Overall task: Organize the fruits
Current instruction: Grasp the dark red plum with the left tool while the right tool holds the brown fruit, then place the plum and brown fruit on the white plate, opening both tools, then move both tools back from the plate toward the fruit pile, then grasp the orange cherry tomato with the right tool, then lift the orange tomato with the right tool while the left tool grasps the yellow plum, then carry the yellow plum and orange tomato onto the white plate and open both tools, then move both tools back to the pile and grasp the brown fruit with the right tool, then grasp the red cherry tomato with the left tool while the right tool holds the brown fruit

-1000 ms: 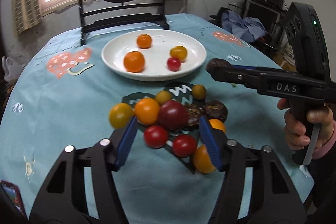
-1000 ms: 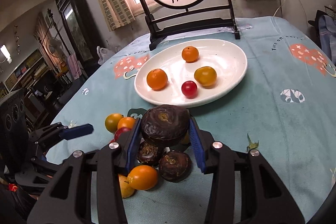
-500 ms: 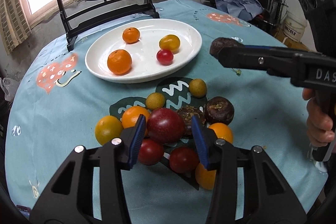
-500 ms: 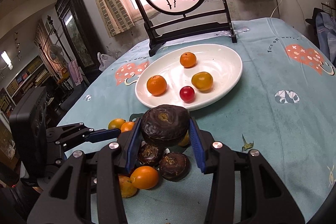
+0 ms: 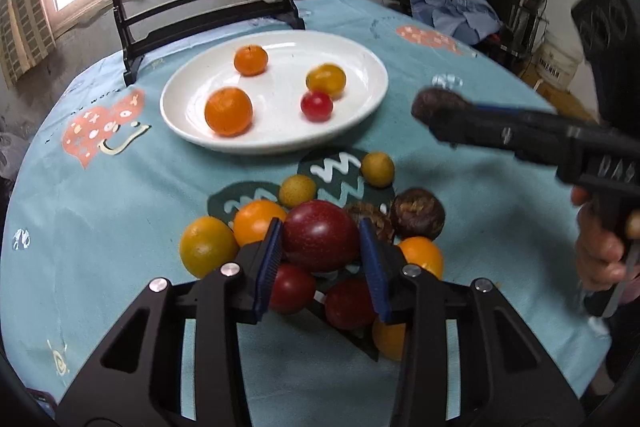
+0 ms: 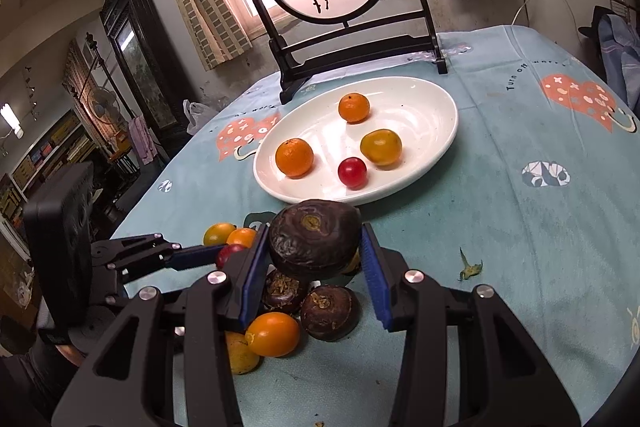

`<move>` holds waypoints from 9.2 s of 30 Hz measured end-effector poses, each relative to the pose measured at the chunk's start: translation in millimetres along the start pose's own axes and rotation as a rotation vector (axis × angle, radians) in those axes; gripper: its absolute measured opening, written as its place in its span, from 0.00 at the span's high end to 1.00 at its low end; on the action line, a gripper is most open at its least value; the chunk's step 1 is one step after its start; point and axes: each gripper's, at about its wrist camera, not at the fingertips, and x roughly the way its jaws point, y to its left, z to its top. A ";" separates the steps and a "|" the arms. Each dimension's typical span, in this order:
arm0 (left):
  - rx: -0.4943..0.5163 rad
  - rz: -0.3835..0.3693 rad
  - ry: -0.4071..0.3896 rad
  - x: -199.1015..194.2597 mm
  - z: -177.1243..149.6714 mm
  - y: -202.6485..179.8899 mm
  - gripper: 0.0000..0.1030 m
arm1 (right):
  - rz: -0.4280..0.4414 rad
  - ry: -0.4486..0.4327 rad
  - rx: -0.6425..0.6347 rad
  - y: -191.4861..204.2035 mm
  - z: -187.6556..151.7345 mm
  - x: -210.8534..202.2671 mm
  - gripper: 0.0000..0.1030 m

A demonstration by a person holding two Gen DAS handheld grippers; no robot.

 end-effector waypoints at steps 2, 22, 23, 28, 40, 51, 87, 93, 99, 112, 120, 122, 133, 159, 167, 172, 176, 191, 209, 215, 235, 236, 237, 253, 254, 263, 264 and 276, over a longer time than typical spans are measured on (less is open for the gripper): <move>-0.017 -0.008 -0.029 -12.7 12.1 7.7 0.62 | 0.015 -0.011 -0.005 1.5 6.2 -1.9 0.56; -0.240 0.094 0.084 97.3 132.2 114.4 0.62 | -0.140 0.159 0.006 -43.7 120.0 138.7 0.56; -0.243 0.093 0.089 100.4 132.0 115.5 0.61 | -0.138 0.168 0.012 -46.0 119.5 143.7 0.56; -0.221 0.150 0.050 91.9 132.3 113.9 0.33 | -0.160 0.168 0.040 -45.8 119.2 143.7 0.54; -0.242 0.231 -0.173 -48.7 73.3 80.9 0.05 | -0.100 -0.056 -0.030 -0.4 68.9 14.8 0.38; -0.210 0.145 -0.151 -50.1 -32.4 40.8 0.05 | -0.157 -0.062 0.082 0.2 -14.5 -17.0 0.38; -0.296 0.226 -0.157 -99.3 -93.8 16.2 0.05 | 0.063 0.252 0.082 38.2 -56.3 15.2 0.40; -0.292 0.204 -0.137 -93.1 -102.9 17.1 0.05 | 0.014 0.264 0.154 28.0 -54.6 21.7 0.45; -0.283 0.191 -0.133 -90.3 -107.7 13.0 0.05 | 0.011 0.282 0.162 22.9 -49.7 29.9 0.47; -0.231 0.191 -0.108 -77.5 -104.2 -3.2 0.05 | 0.047 0.274 0.187 1.7 -51.8 22.0 0.66; -0.246 0.163 -0.111 -77.4 -105.2 -0.1 0.05 | 0.026 0.293 0.142 13.1 -52.9 20.4 0.52; -0.237 0.161 -0.118 -78.5 -105.8 -1.8 0.05 | 0.010 0.290 0.108 17.4 -56.3 18.9 0.51; -0.162 0.131 -0.124 -75.7 -92.0 -19.8 0.05 | 0.021 0.319 0.038 23.1 -60.5 18.4 0.66; -0.157 0.091 0.060 -12.3 -55.2 -48.7 0.42 | -0.023 0.119 0.017 17.4 -63.3 -64.1 0.66; -0.194 0.090 0.104 2.2 -56.4 -43.9 0.58 | -0.025 0.116 0.022 12.8 -63.9 -65.9 0.66; -0.208 0.080 0.103 2.7 -53.6 -43.2 0.58 | -0.031 0.126 0.021 14.3 -63.3 -61.9 0.66; -0.209 0.086 0.098 2.5 -52.2 -43.2 0.63 | -0.036 0.142 0.008 17.5 -62.7 -56.2 0.66; -0.165 0.056 0.011 -40.0 -0.6 -3.3 0.63 | -0.041 0.086 -0.061 23.0 8.2 -13.0 0.66; -0.232 0.151 -0.003 77.0 125.0 85.5 0.37 | -0.138 0.113 -0.084 -5.9 88.9 114.5 0.55; -0.241 0.187 -0.066 21.4 107.3 84.4 0.13 | -0.135 0.032 -0.160 11.7 73.1 62.5 0.43; -0.252 0.221 -0.100 -35.1 -41.2 42.5 0.04 | -0.152 0.186 -0.320 23.8 -26.6 23.1 0.43; -0.257 0.216 -0.105 -36.5 -42.2 43.0 0.04 | -0.142 0.194 -0.318 23.3 -27.3 24.2 0.43; -0.259 0.216 -0.109 -37.6 -42.7 43.2 0.04 | -0.129 0.206 -0.322 23.6 -28.9 25.6 0.43; -0.237 0.173 -0.111 -41.3 -44.1 33.5 0.04 | -0.184 0.276 -0.439 29.5 -43.9 53.5 0.50; -0.236 0.171 -0.109 -41.0 -44.1 33.2 0.04 | -0.190 0.271 -0.438 29.2 -43.7 53.1 0.54; -0.163 0.062 -0.083 -36.1 -43.7 14.9 0.06 | -0.131 0.190 -0.154 -8.4 -15.6 27.8 0.59; -0.130 0.038 -0.079 -35.0 -44.0 7.4 0.08 | -0.138 0.182 -0.128 -12.5 -14.3 25.9 0.58; -0.052 -0.025 0.063 3.1 -42.0 -24.2 0.51 | -0.146 0.190 -0.083 -17.2 -13.1 24.0 0.58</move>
